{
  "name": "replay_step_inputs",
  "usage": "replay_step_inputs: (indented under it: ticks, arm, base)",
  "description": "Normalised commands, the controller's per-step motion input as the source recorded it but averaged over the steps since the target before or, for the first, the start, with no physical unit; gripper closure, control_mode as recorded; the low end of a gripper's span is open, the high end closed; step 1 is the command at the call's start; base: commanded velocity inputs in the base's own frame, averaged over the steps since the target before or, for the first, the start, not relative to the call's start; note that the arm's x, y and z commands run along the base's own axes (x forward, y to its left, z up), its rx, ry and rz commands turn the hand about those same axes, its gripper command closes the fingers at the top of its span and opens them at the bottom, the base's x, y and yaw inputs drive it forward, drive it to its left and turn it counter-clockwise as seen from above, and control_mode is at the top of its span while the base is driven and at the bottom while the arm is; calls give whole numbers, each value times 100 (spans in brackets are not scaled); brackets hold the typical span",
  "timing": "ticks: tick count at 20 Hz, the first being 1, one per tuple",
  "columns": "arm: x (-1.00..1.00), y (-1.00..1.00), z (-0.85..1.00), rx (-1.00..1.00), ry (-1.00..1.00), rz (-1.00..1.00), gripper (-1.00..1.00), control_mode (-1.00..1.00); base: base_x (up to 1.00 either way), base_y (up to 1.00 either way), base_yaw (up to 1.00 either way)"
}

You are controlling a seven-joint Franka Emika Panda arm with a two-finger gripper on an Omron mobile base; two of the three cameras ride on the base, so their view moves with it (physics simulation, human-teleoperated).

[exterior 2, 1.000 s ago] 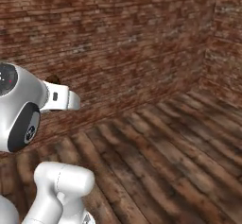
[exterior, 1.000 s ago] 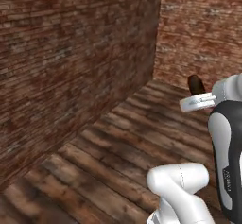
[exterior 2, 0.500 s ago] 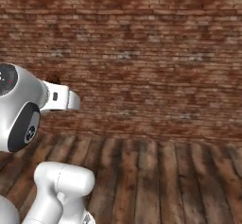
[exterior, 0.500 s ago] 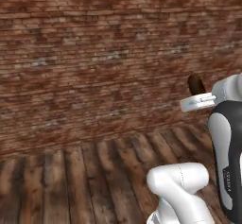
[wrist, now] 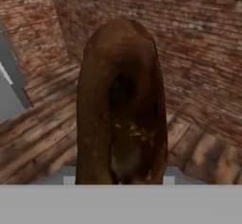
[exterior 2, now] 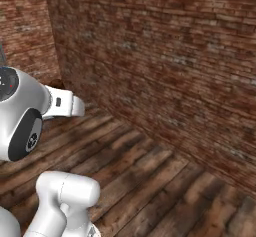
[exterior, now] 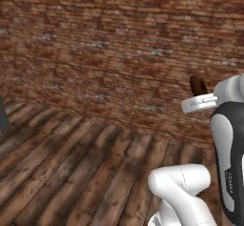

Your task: Transport the chicken drumstick and sweet potato to the fridge. Place the chicken drumstick on the rack containing meat and place the sweet potato on the rack containing the vegetable, ensuring meats and vegetables are on different racks.

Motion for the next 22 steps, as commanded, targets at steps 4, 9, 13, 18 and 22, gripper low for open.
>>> replay_step_inputs:
  ticks: [4,9,13,18,22]
  arm:
    - [0,0,0,0,0,0,100,100]
    - [0,0,0,0,0,0,100,100]
    - [0,0,0,0,0,0,100,100]
    - [0,0,0,0,0,0,100,100]
    - [0,0,0,0,0,0,100,100]
  base:
    - [8,0,100]
    - [88,-6,87]
    - [100,-11,72]
    - [100,0,41]
    - [100,54,2]
